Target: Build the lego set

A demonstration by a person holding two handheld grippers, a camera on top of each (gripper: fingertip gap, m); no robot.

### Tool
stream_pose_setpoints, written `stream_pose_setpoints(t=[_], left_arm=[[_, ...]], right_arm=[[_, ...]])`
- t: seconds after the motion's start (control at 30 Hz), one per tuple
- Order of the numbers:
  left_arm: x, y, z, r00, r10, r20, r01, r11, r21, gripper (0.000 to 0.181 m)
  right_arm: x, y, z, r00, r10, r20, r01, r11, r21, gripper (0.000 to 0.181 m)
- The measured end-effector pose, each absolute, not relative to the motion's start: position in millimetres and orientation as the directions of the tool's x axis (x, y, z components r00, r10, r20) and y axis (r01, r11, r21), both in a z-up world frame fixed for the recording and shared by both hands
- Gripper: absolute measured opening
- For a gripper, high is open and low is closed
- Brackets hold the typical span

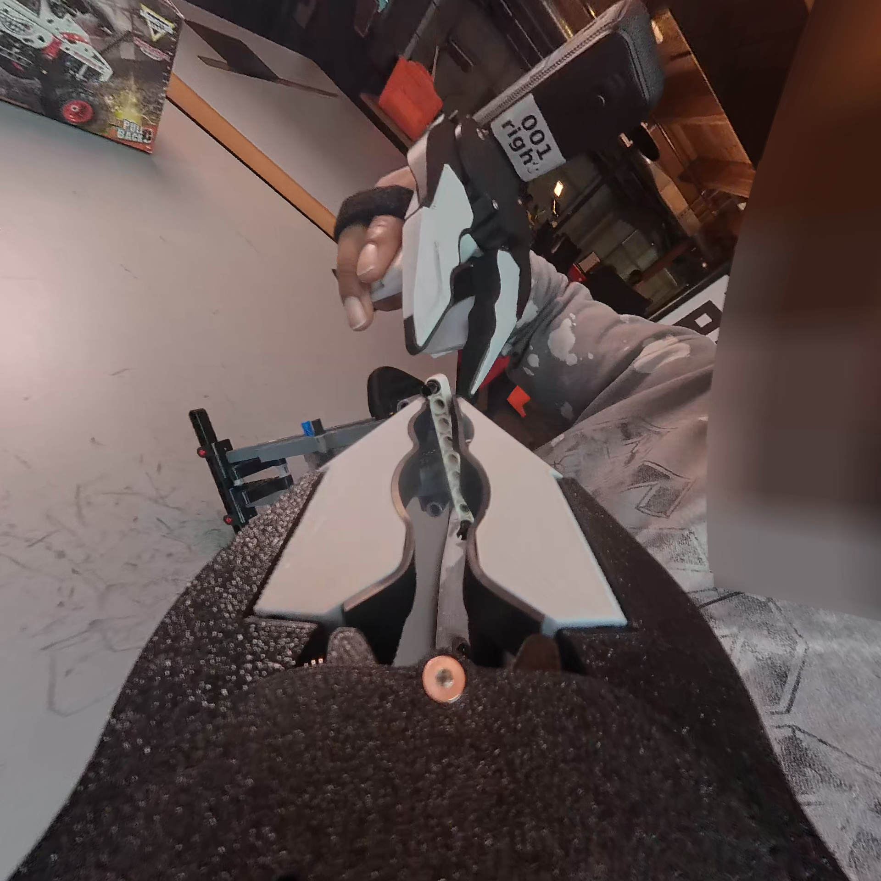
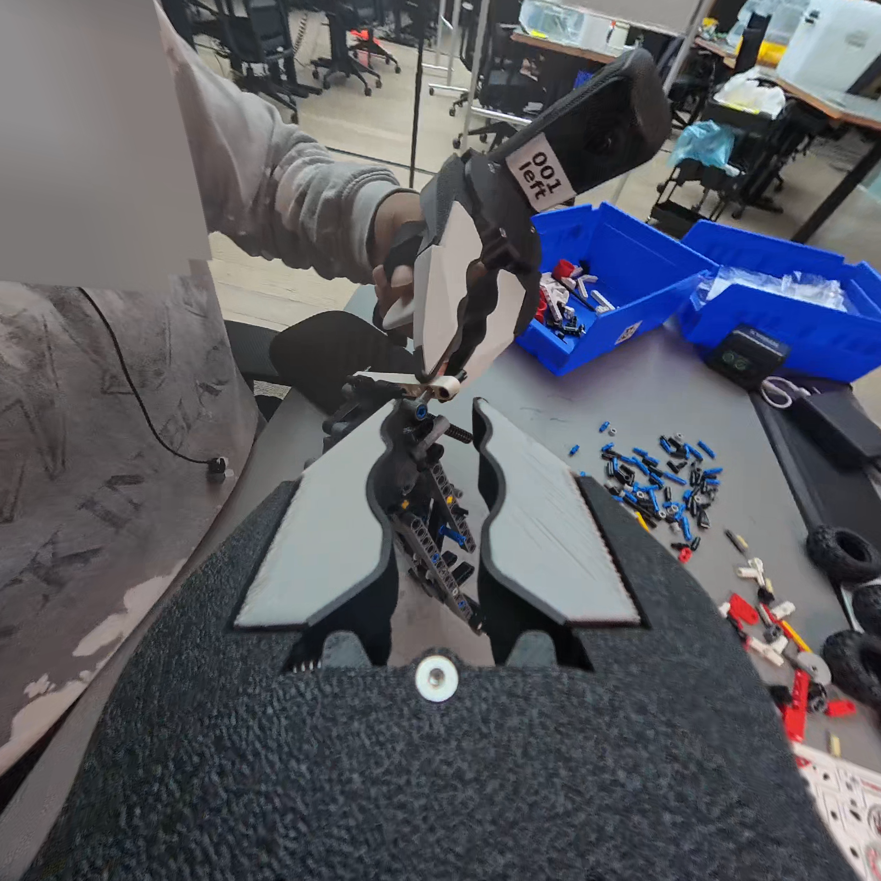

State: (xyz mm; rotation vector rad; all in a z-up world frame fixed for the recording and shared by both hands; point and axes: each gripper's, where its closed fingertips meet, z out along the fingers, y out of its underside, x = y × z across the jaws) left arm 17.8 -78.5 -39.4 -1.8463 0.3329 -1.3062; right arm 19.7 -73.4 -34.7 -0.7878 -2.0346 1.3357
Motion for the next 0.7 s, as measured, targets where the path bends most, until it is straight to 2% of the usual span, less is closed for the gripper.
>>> stream_pose_setpoints(t=[0.1, 0.27, 0.4, 0.5, 0.7], left_arm=[[21.4, -77.8, -39.3, 0.411, -0.635, 0.655, 0.189, -0.643, -0.742, 0.009], [19.6, -76.9, -39.8, 0.429, -0.629, 0.648, 0.137, -0.664, -0.735, 0.009], [22.2, -76.4, -40.7, 0.448, -0.638, 0.626, 0.069, -0.674, -0.736, 0.009], [22.9, -74.3, -43.2, 0.474, -0.644, 0.600, 0.006, -0.679, -0.734, 0.009], [25.5, -79.9, -44.4, 0.427, -0.639, 0.640, -0.036, -0.719, -0.694, 0.008]], right_arm=[[18.0, -75.0, -44.6, -0.734, 0.652, 0.190, 0.129, 0.409, -0.903, 0.033], [16.2, -77.8, -43.7, -0.779, 0.568, 0.265, 0.060, 0.488, -0.871, 0.030], [13.2, -80.2, -41.5, -0.793, 0.521, 0.315, -0.003, 0.515, -0.857, 0.041], [12.7, -83.8, -40.6, -0.793, 0.476, 0.380, -0.072, 0.546, -0.835, 0.042], [16.4, -86.7, -42.4, -0.832, 0.441, 0.338, -0.053, 0.542, -0.839, 0.041]])
